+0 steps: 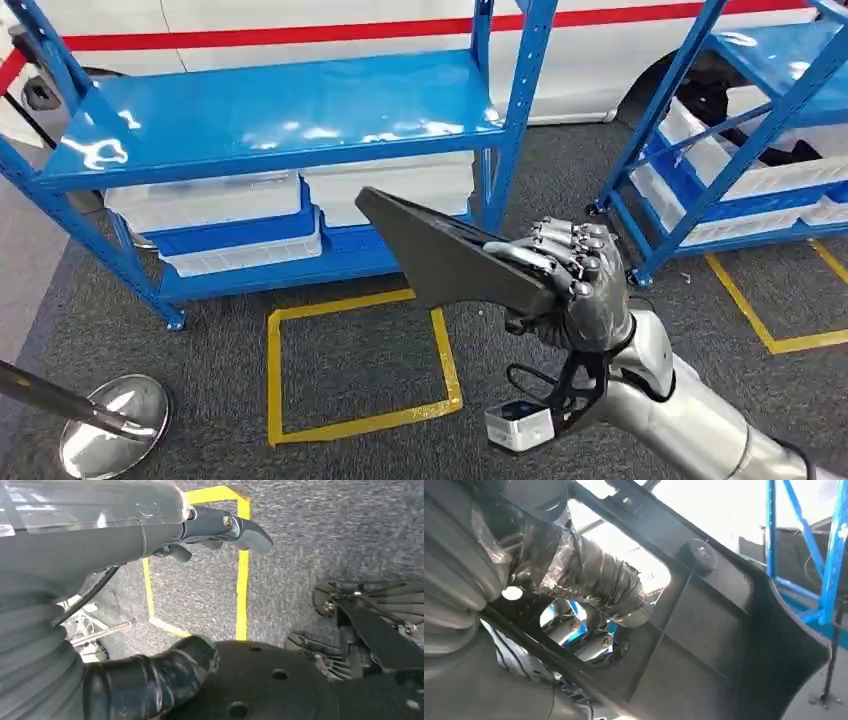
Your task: Take the parts from the cabinet and place them on the table.
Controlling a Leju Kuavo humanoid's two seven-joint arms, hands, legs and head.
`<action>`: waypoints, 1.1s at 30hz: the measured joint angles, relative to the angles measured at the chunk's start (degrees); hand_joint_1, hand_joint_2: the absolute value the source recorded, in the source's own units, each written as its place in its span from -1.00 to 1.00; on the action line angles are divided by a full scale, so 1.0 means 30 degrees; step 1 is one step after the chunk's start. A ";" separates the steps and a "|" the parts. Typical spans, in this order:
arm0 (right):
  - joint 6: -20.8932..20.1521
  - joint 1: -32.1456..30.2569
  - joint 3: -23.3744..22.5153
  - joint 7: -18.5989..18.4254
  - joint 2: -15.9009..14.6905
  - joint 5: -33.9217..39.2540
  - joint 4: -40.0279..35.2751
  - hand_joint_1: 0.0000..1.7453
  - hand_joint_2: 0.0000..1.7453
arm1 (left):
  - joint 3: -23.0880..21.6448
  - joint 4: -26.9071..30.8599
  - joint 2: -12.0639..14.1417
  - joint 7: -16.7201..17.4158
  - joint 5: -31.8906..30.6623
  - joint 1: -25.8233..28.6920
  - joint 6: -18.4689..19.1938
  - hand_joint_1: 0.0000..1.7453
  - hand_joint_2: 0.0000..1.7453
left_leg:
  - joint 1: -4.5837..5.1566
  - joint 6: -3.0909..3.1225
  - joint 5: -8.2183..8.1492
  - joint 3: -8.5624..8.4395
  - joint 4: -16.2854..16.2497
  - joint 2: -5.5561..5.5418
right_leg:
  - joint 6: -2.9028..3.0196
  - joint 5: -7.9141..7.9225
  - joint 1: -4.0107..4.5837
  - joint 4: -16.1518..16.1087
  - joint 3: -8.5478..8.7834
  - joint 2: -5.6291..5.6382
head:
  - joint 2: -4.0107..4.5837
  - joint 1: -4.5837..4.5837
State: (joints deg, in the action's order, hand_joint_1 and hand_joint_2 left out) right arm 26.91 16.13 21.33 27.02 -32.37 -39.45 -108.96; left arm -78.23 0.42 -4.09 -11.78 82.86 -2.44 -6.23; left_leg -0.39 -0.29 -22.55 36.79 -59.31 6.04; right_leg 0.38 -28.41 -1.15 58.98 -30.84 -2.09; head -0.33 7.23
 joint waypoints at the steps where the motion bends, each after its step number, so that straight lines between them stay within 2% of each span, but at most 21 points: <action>1: -0.0014 0.0008 0.0000 -0.0007 -0.0007 -0.0029 0.0000 1.00 1.00 | 0.0000 -0.0007 0.0014 0.0000 0.0000 0.0026 -0.0007 -1.00 1.00 | -0.0031 -0.0148 -0.0932 0.0201 -0.0437 -0.0764 | 0.0150 0.0259 0.0013 0.0000 -0.0245 0.0114 | -0.0007 -0.0007; 2: -0.0029 0.0019 0.0000 -0.0007 0.0000 -0.0073 0.0000 1.00 1.00 | 0.0000 -0.0007 0.0014 0.0000 0.0000 0.0031 -0.0007 -1.00 1.00 | -0.0037 -0.0165 -0.2200 0.0478 -0.1345 -0.1395 | 0.0312 0.0503 0.0013 0.0000 -0.0555 0.0240 | 0.0000 0.0000; 4: -0.0029 0.0009 0.0000 -0.0015 0.0051 -0.0124 0.0000 1.00 1.00 | 0.0000 -0.0007 0.0014 0.0000 0.0000 0.0084 -0.0007 -1.00 1.00 | -0.0037 -0.0176 -0.4301 0.0952 -0.4036 -0.1881 | 0.0411 0.1039 0.0078 0.0023 -0.1153 0.0641 | 0.0000 -0.0007; 5: -0.0022 0.0001 0.0007 -0.0036 0.0066 -0.0205 0.0000 1.00 1.00 | 0.0000 -0.0007 0.0014 0.0000 0.0000 0.0122 -0.0015 -1.00 1.00 | -0.0037 -0.0173 -0.4600 0.1013 -0.5097 -0.1899 | 0.0446 0.1299 0.0123 0.0048 -0.1528 0.0704 | 0.0000 -0.0007; 6: 0.0014 -0.0035 0.0007 -0.0123 0.0087 -0.0398 0.0000 1.00 1.00 | 0.0000 -0.0007 0.0014 0.0000 -0.0007 0.0108 -0.0014 -1.00 1.00 | -0.0035 -0.0151 -0.4303 0.0787 -0.5401 -0.1903 | 0.0429 0.1556 0.0158 0.0095 -0.1867 0.0860 | 0.0000 -0.0007; 7: 0.0080 -0.0064 0.0007 -0.0203 0.0095 -0.0684 0.0000 1.00 1.00 | 0.0000 -0.0007 0.0014 -0.0015 -0.0022 0.0093 -0.0014 -1.00 1.00 | -0.0035 -0.0091 -0.3640 0.0195 -0.4947 -0.1906 | 0.0398 0.1795 0.0165 0.0143 -0.2216 0.0978 | 0.0000 -0.0007; 9: 0.0146 -0.0085 0.0000 -0.0392 0.0102 -0.1070 0.0000 1.00 1.00 | 0.0000 -0.0007 0.0015 -0.0058 -0.0043 0.0031 -0.0015 -1.00 1.00 | 0.0001 0.0161 -0.2448 -0.1864 -0.2277 -0.1974 | 0.0305 0.2217 0.0204 0.0235 -0.2777 0.1150 | 0.0000 -0.0007; 11: 0.0131 -0.0091 0.0000 -0.0626 0.0095 -0.1260 0.0000 1.00 1.00 | 0.0000 -0.0029 0.0044 -0.0131 -0.0066 -0.0034 -0.0015 -1.00 1.00 | 0.0115 0.0472 -0.3248 -0.3946 0.1025 -0.2183 | 0.0117 0.2607 0.0262 0.0260 -0.3042 0.1211 | -0.0001 0.0000; 12: 0.0117 -0.0115 0.0000 -0.0699 0.0095 -0.1260 0.0022 1.00 1.00 | 0.0000 -0.0029 0.0044 -0.0175 -0.0066 -0.0013 -0.0015 -1.00 1.00 | 0.0136 0.0380 -0.2986 -0.3657 0.0776 -0.2169 | -0.0011 0.2854 0.0174 0.0058 -0.2956 0.1187 | -0.0015 0.0007; 15: 0.0138 -0.0159 0.0022 -0.0838 0.0087 -0.1341 0.0117 1.00 1.00 | 0.0000 -0.0029 0.0014 -0.0248 -0.0073 0.0055 0.0007 -1.00 1.00 | 0.0069 0.0680 -0.2258 -0.3363 0.1240 -0.2154 | -0.0386 0.3477 0.0188 -0.0302 -0.3019 0.1164 | 0.0000 0.0015; 16: 0.0146 -0.0197 0.0015 -0.0889 0.0080 -0.1355 0.0153 1.00 1.00 | 0.0000 -0.0029 -0.0037 -0.0299 -0.0073 -0.0010 0.0022 -1.00 1.00 | 0.0061 0.0730 -0.1943 -0.3159 0.1312 -0.2068 | -0.0410 0.2736 0.0095 -0.0009 -0.3190 0.0995 | 0.0000 0.0022; 17: 0.0146 -0.0190 0.0015 -0.0977 0.0051 -0.1436 0.0182 1.00 1.00 | 0.0000 -0.0029 -0.0037 -0.0306 -0.0073 -0.0013 0.0058 -1.00 1.00 | 0.0059 0.0916 -0.1708 -0.2864 0.1326 -0.2069 | -0.0424 0.1424 0.0104 0.0743 -0.3380 0.0868 | 0.0000 0.0015; 19: 0.0146 -0.0217 0.0015 -0.1071 0.0051 -0.1545 0.0284 1.00 1.00 | 0.0000 -0.0029 -0.0044 -0.0357 -0.0073 0.0048 0.0066 -1.00 1.00 | 0.0080 0.0956 -0.1244 -0.2325 0.1280 -0.2078 | -0.0532 -0.0971 0.0071 0.3345 -0.3827 0.0798 | 0.0000 0.0007; 20: 0.0146 -0.0247 0.0015 -0.1093 0.0051 -0.1567 0.0328 1.00 1.00 | 0.0000 -0.0029 -0.0044 -0.0364 -0.0073 0.0099 0.0080 -1.00 1.00 | 0.0085 0.0929 -0.0956 -0.1935 0.1225 -0.2112 | -0.0600 -0.1489 0.0070 0.4796 -0.3975 0.0799 | 0.0000 0.0015; 22: 0.0146 -0.0266 0.0015 -0.1151 0.0051 -0.1581 0.0423 1.00 1.00 | 0.0000 -0.0029 -0.0051 -0.0394 -0.0066 0.0145 0.0080 -1.00 1.00 | 0.0070 0.0825 -0.0484 -0.1107 0.1024 -0.2257 | -0.0680 -0.0459 0.0054 0.5651 -0.3479 0.0802 | 0.0000 0.0007; 24: 0.0138 -0.0262 0.0015 -0.1173 0.0051 -0.1581 0.0466 1.00 1.00 | 0.0000 -0.0029 -0.0088 -0.0415 -0.0066 0.0144 0.0087 -1.00 1.00 | 0.0011 0.0648 -0.0165 -0.0368 0.0720 -0.2557 | -0.0675 0.0663 -0.0046 0.3559 -0.1538 0.0976 | 0.0000 0.0007; 26: 0.0138 -0.0272 -0.0007 -0.1180 0.0044 -0.1581 0.0474 1.00 1.00 | 0.0000 -0.0029 -0.0102 -0.0423 -0.0066 0.0056 0.0088 -1.00 1.00 | 0.0034 0.0398 0.0113 0.0211 0.0386 -0.2854 | -0.0537 -0.0658 -0.0102 0.0240 0.0734 0.2387 | -0.0007 0.0001; 27: 0.0138 -0.0305 -0.0051 -0.1180 -0.0008 -0.1581 0.0474 1.00 1.00 | 0.0000 -0.0029 -0.0102 -0.0423 -0.0066 0.0107 0.0080 -1.00 1.00 | 0.0014 0.0300 0.0306 0.0260 0.0407 -0.2939 | -0.0499 -0.0952 -0.0074 -0.0310 0.0929 0.2337 | -0.0007 0.0022; 30: 0.0138 -0.0330 -0.0044 -0.1217 -0.0029 -0.1588 0.0539 1.00 1.00 | 0.0000 -0.0029 -0.0088 -0.0444 -0.0066 0.0159 0.0080 -1.00 1.00 | 0.0097 -0.0120 0.1029 0.0503 0.0661 -0.3682 | -0.0224 -0.0477 0.0014 -0.0348 0.0579 0.1509 | -0.0007 0.0022; 31: 0.0138 -0.0283 -0.0036 -0.1224 -0.0037 -0.1581 0.0568 1.00 1.00 | 0.0000 -0.0044 -0.0073 -0.0445 -0.0066 0.0133 0.0073 -1.00 1.00 | -0.0015 -0.0118 0.0525 0.0667 0.0434 -0.3300 | -0.0043 -0.0268 -0.0133 -0.0440 0.0528 0.1165 | -0.0007 0.0015; 33: 0.0138 -0.0341 -0.0036 -0.1231 -0.0029 -0.1581 0.0583 1.00 1.00 | 0.0007 -0.0044 -0.0073 -0.0452 -0.0058 0.0117 0.0066 -1.00 1.00 | -0.0072 -0.0402 -0.1678 0.1252 -0.1544 -0.2392 | 0.0279 0.0016 -0.0089 -0.0440 0.0168 0.0668 | 0.0000 0.0000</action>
State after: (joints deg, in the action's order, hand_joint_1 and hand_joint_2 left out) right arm 27.32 15.11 21.22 23.32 -32.46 -44.19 -107.21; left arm -78.20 0.28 -4.31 -13.14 82.68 -2.09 -6.03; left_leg -0.61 -1.49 -27.58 40.54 -63.95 -1.14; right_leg 1.22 -28.37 -1.42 57.66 -30.34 -0.09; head -0.33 7.23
